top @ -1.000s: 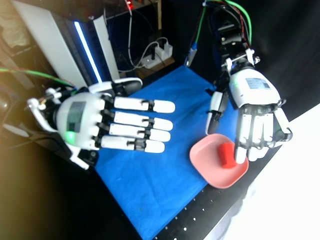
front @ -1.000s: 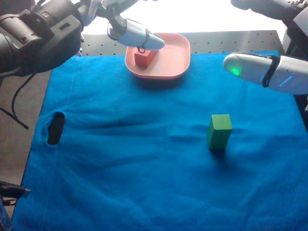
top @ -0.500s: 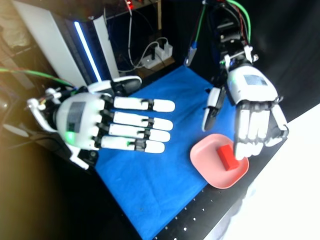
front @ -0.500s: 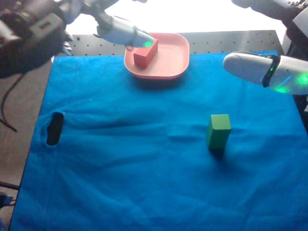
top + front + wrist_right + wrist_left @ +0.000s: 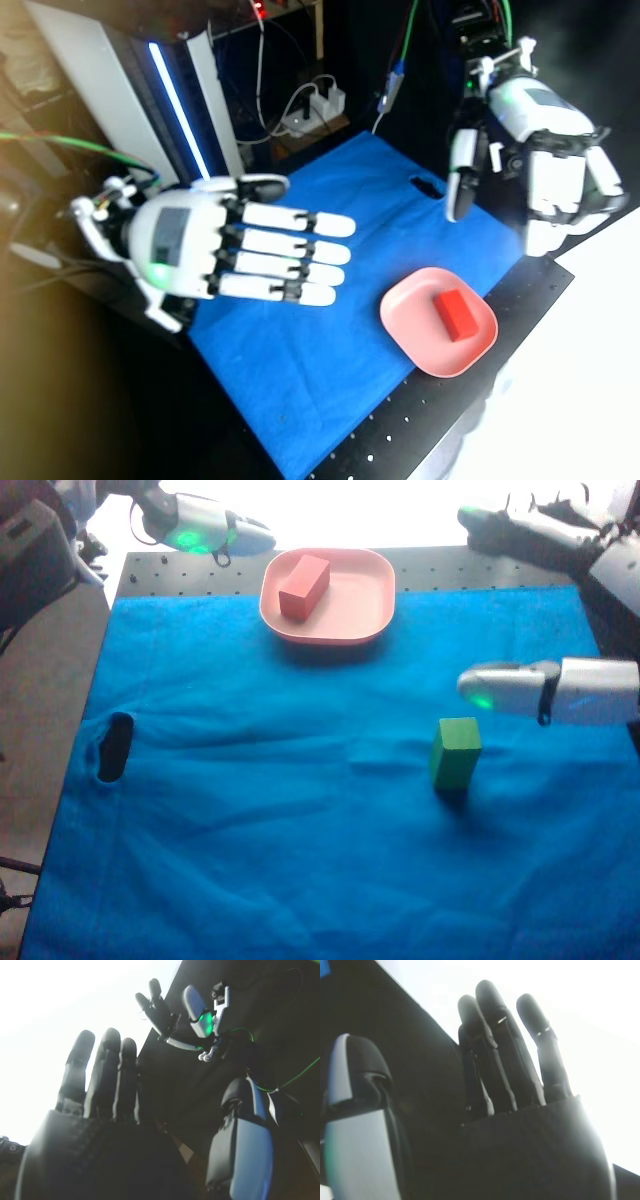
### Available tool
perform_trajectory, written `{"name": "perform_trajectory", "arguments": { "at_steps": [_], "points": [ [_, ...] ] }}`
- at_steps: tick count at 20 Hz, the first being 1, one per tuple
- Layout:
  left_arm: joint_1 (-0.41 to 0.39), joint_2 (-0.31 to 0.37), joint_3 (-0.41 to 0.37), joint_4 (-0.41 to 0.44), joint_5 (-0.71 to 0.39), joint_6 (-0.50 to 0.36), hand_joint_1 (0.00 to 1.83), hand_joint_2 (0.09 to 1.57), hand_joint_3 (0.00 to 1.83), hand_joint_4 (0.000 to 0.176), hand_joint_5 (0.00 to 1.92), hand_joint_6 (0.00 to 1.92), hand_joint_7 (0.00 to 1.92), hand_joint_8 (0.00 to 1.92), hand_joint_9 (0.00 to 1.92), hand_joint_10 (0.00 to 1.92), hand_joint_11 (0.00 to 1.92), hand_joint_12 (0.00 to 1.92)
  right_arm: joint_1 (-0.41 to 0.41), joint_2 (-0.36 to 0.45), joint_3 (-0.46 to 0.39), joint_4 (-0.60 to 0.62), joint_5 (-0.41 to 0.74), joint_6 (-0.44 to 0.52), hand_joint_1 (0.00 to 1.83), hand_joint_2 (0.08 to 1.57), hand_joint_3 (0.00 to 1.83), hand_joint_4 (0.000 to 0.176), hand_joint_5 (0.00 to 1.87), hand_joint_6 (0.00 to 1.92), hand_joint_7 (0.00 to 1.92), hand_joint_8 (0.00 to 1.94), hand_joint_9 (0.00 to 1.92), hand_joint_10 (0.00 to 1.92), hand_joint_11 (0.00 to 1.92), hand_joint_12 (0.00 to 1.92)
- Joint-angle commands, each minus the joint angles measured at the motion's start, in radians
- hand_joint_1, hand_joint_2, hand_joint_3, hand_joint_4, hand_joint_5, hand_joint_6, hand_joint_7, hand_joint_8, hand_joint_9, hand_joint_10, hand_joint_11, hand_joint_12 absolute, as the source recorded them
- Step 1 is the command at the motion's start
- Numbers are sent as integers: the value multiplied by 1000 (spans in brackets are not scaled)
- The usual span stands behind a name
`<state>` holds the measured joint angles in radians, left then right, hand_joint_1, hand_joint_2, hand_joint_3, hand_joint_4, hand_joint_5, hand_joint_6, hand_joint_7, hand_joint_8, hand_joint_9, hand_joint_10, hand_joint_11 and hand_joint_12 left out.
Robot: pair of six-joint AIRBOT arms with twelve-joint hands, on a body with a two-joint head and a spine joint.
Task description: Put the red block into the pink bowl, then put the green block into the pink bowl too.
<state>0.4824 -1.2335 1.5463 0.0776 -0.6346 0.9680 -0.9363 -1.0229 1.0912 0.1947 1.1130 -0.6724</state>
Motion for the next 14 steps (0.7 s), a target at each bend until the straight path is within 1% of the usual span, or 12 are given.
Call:
{"name": "perform_trajectory", "arguments": {
  "at_steps": [1,2,3,4,6,7,9,10,11,12,13,14],
  "points": [
    [3,14,0,-30,-129,-2,877,912,0,42,632,1,908,9,640,527,64,1581,0,7,-7,-2,106,9,574,815,0,0,262,0,546,14,481,6,0,654],
    [13,18,-2,-40,-133,-2,891,912,0,52,619,0,908,8,581,646,12,1616,-13,12,-13,-2,96,9,587,809,0,0,267,3,565,17,489,8,0,645],
    [24,22,-2,-49,-137,-2,905,911,0,58,609,0,924,14,584,678,2,1573,-30,18,-21,-1,85,9,570,806,0,13,278,4,554,8,484,4,0,671],
    [30,23,-2,-54,-139,-1,906,908,0,60,611,2,944,22,577,693,0,1523,-38,21,-26,0,83,9,584,812,0,12,278,2,548,3,468,3,0,630],
    [48,27,-3,-64,-141,2,897,901,1,61,635,3,950,23,536,747,0,1489,-73,28,-44,5,78,9,620,837,3,1,259,0,518,0,470,6,0,595],
    [55,28,-3,-67,-141,3,891,901,0,70,638,3,948,21,535,760,0,1544,-84,29,-51,5,75,9,652,837,2,0,260,1,470,0,448,0,0,597],
    [65,28,-3,-72,-138,7,893,902,0,79,649,4,948,18,548,766,0,1599,-109,31,-63,4,64,9,654,814,0,0,295,11,508,13,419,0,0,659],
    [66,28,-3,-72,-137,10,890,904,0,72,651,3,953,18,571,745,6,1586,-113,31,-64,3,59,9,656,799,0,0,311,11,520,11,415,0,0,691],
    [68,28,-4,-72,-135,17,858,905,0,85,642,0,960,18,582,733,2,1612,-113,31,-66,-2,48,9,649,795,0,0,336,11,558,15,438,7,0,744],
    [71,27,-4,-75,-135,23,872,899,0,94,638,0,964,17,594,715,0,1638,-113,31,-67,-11,34,9,636,778,0,0,363,12,588,16,481,17,0,824],
    [72,25,-4,-75,-133,27,874,895,0,102,641,2,967,17,591,706,0,1643,-113,31,-68,-18,25,9,660,783,0,0,370,8,599,11,483,11,0,823],
    [72,22,-4,-75,-130,32,867,896,0,106,638,0,966,17,585,701,0,1643,-113,31,-69,-22,20,9,678,786,0,0,374,5,589,3,472,4,0,790]
  ]
}}
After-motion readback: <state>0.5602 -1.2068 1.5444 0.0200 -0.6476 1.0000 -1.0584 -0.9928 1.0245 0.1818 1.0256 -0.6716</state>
